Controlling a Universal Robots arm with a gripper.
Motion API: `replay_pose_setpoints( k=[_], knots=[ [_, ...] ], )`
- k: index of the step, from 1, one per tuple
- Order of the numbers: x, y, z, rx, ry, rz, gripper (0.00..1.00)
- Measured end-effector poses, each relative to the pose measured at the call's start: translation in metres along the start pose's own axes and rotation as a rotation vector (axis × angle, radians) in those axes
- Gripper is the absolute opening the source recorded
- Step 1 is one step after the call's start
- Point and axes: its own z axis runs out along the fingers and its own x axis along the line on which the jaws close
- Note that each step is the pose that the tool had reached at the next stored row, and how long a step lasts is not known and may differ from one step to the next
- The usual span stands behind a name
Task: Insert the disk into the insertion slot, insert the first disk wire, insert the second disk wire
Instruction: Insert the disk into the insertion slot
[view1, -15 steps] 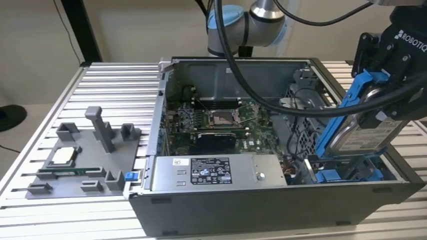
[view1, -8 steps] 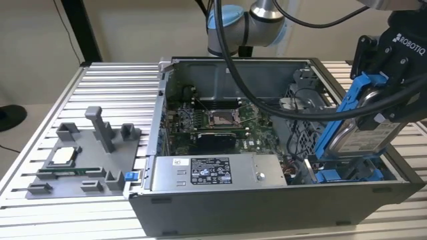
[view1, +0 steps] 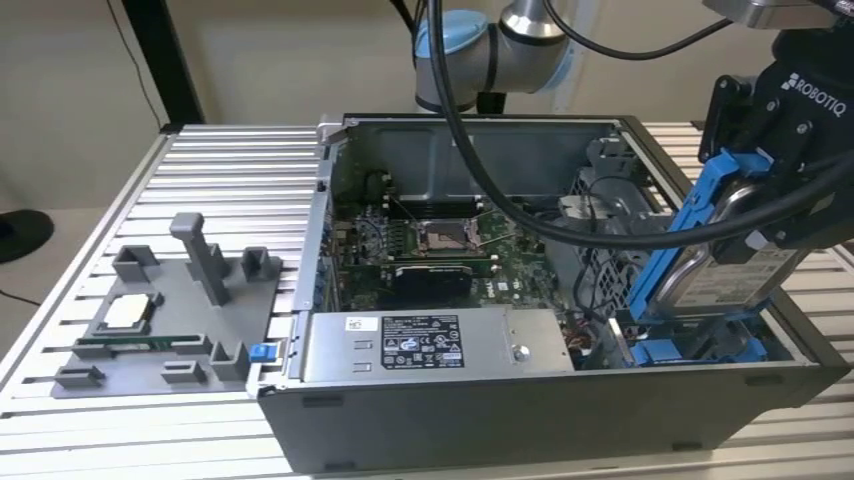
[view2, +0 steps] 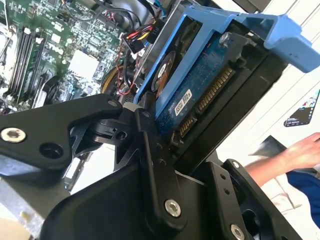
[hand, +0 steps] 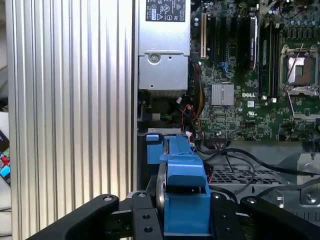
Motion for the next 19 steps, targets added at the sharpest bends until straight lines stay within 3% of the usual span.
replay_pose_setpoints(
  k=[9,19],
  knots=[
    [0.0000,-0.0001,0.0034,0.0000,-0.0001,0.000,0.00],
    [0.0000,-0.0012,0.0162,0.0000,0.0000,0.000,0.00]
  ],
)
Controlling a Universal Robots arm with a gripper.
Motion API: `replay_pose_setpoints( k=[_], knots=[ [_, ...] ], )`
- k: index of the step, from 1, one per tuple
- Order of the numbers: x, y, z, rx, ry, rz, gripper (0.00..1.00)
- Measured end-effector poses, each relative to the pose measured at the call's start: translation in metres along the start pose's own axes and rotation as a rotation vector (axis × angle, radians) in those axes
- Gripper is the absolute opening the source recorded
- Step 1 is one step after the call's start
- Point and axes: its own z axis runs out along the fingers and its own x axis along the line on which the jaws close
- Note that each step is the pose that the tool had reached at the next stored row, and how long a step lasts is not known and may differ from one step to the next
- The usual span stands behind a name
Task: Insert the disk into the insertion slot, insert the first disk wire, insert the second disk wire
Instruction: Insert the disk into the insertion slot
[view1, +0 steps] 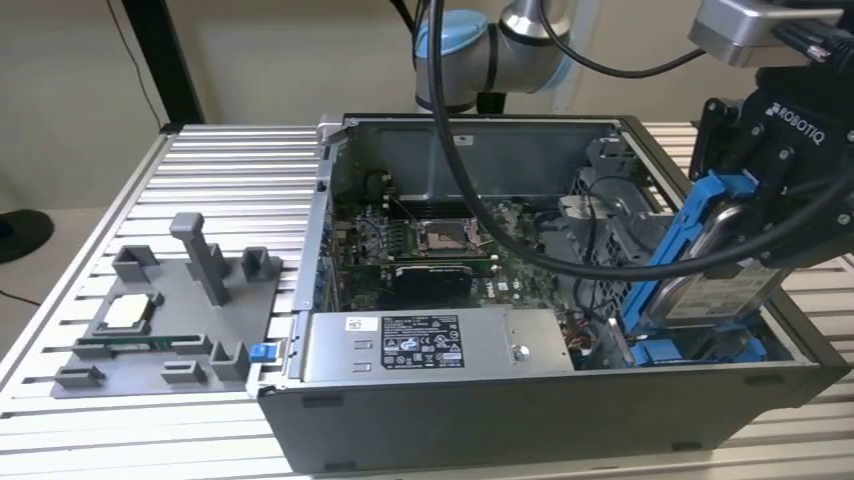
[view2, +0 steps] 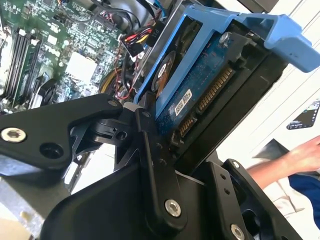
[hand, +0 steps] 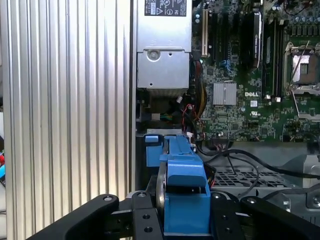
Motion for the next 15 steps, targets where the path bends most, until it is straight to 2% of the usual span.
replay_pose_setpoints(
  k=[15],
  knots=[
    [-0.0001,-0.0020,0.0229,0.0000,0.0000,0.000,0.00]
  ],
)
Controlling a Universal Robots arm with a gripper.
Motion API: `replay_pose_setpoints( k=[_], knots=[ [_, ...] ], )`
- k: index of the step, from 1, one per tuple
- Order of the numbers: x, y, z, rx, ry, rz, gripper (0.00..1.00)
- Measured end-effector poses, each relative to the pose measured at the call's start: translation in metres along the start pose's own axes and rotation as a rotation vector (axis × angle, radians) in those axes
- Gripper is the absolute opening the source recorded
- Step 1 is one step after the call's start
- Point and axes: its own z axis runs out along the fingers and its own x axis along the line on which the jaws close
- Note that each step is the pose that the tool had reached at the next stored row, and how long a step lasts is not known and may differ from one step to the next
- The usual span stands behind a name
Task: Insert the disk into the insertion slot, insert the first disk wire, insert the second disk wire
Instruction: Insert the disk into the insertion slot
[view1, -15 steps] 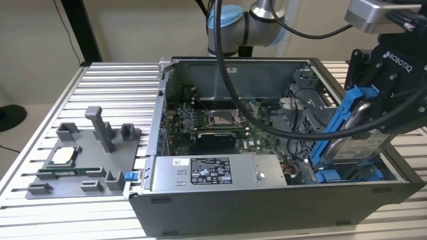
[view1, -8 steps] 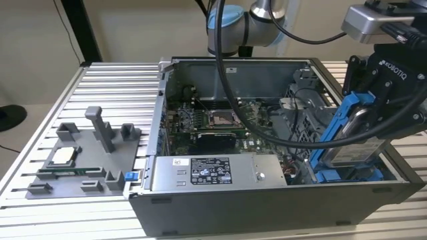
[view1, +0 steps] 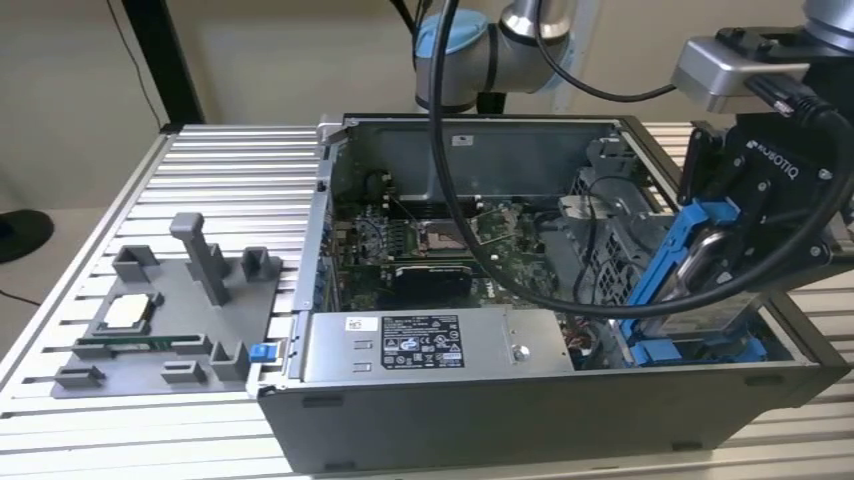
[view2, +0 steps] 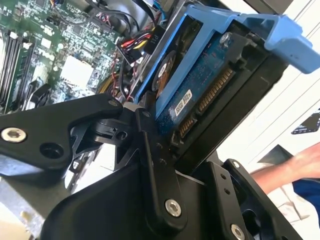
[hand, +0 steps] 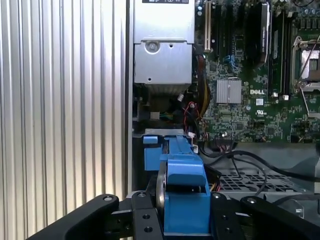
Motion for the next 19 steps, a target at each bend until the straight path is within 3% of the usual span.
replay_pose_setpoints(
  k=[5,10,11,19],
  knots=[
    [-0.0001,-0.0003,0.0070,0.0000,0.0000,0.000,0.00],
    [-0.0002,-0.0005,0.0079,-0.0002,0.0001,0.000,0.00],
    [-0.0002,-0.0005,0.0079,-0.0001,0.0003,0.000,1.00],
    [-0.0002,-0.0005,0.0079,-0.0001,0.0000,0.000,1.00]
  ],
)
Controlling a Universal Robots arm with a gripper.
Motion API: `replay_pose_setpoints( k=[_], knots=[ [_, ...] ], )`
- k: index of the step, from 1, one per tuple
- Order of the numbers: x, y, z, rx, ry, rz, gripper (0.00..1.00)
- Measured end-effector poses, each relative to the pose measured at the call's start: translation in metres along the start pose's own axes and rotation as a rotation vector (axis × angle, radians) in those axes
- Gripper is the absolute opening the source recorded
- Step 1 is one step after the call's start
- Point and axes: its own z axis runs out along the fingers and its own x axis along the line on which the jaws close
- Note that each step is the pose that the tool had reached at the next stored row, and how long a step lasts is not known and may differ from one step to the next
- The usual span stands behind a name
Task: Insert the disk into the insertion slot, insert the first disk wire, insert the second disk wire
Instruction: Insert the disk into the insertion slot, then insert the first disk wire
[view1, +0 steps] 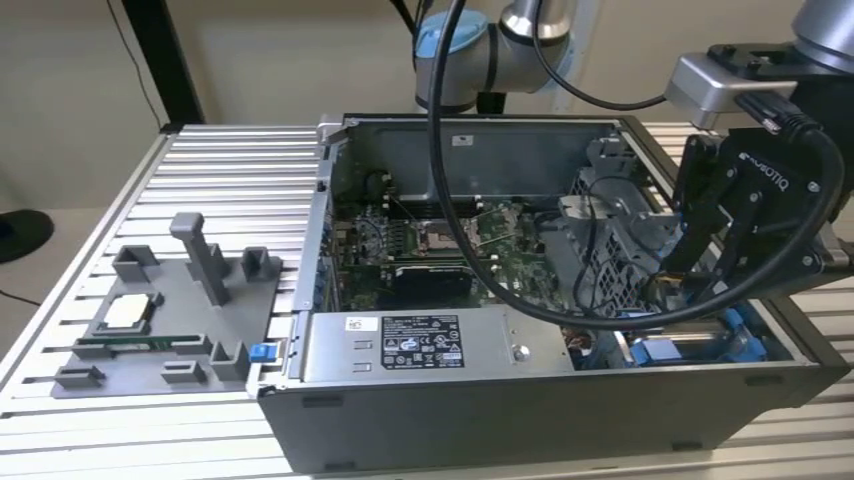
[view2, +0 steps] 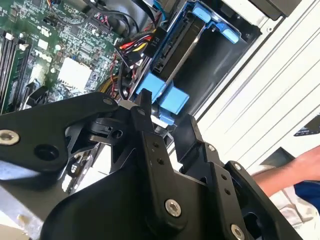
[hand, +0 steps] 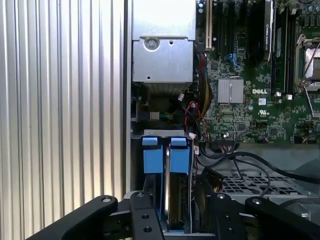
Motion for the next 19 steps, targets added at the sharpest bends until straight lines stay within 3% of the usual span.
replay_pose_setpoints(
  k=[12,19],
  knots=[
    [-0.0013,-0.0020,0.0000,-0.0002,-0.0001,0.000,1.00],
    [-0.0039,-0.0118,-0.0005,-0.0032,0.0001,0.000,1.00]
  ],
)
